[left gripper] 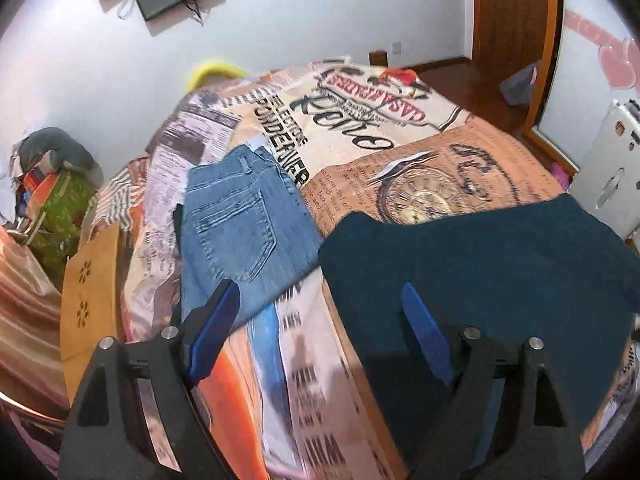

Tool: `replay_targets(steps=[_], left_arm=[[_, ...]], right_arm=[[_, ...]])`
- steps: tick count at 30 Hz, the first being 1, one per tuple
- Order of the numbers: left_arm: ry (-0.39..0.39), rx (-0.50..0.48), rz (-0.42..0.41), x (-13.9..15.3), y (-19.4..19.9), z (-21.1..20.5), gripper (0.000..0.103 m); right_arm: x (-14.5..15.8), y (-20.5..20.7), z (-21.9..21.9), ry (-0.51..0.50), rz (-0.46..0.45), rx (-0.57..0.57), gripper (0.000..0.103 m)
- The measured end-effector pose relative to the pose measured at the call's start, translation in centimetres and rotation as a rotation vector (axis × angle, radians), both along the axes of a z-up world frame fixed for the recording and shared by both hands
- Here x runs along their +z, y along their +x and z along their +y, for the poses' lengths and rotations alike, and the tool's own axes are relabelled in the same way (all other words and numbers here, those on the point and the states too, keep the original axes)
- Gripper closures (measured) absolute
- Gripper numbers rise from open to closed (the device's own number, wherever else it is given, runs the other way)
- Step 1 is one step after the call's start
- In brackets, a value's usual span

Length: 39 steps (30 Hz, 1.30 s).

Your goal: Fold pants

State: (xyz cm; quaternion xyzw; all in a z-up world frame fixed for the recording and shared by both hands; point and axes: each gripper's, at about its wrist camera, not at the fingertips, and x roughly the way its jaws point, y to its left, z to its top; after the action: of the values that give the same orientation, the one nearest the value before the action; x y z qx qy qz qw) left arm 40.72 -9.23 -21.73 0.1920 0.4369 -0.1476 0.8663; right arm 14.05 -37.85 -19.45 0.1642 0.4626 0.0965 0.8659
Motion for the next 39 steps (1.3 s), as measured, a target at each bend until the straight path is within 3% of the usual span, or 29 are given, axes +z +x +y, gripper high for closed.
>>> replay_targets(steps=[4, 8, 9, 11, 13, 15, 21, 27, 35, 39], left_arm=[[0.041, 0.008, 0.074, -2.8, 4.7, -1.0, 0.019], [0.075, 0.004, 0.113, -5.3, 8.2, -2.0, 0.018], [0.086, -0.001, 0.115, -5.7, 8.6, -2.3, 0.014], [0.163, -0.007, 0.101, -7.2, 9.6, -3.2, 0.006], [0.230, -0.035, 0.115, -8.8, 10.1, -3.8, 0.005], [0.249, -0.060, 0.134, -10.0, 9.9, -3.8, 0.005], [0.156, -0.054, 0.207, -10.0, 8.6, -0.6, 0.005], [0.080, -0.053, 0.289, -9.4, 4.4, 2.8, 0.005], [0.065, -0.095, 0.300, -8.1, -3.7, 2.7, 0.005], [-0.020, -0.024, 0.352, -7.9, -6.2, 2.5, 0.005]], right_arm=[[-1.6, 0.8, 1.0, 0.013, 0.041, 0.014, 0.053], [-2.6, 2.2, 1.2, -0.003, 0.043, 0.002, 0.044], [-2.7, 2.7, 1.2, -0.009, 0.041, 0.005, 0.044], [-2.9, 3.6, 1.0, -0.005, 0.044, 0.016, 0.044], [-3.2, 4.9, 0.8, -0.015, 0.048, 0.021, 0.044], [-3.2, 5.9, 0.5, -0.033, 0.045, 0.022, 0.044], [-3.5, 9.6, -1.1, -0.029, 0.035, 0.006, 0.044], [-3.5, 12.5, -0.9, -0.088, 0.024, 0.018, 0.044], [-2.7, 11.0, -1.2, -0.141, 0.044, 0.046, 0.044], [-1.5, 9.5, -2.0, -0.162, 0.032, 0.039, 0.044]])
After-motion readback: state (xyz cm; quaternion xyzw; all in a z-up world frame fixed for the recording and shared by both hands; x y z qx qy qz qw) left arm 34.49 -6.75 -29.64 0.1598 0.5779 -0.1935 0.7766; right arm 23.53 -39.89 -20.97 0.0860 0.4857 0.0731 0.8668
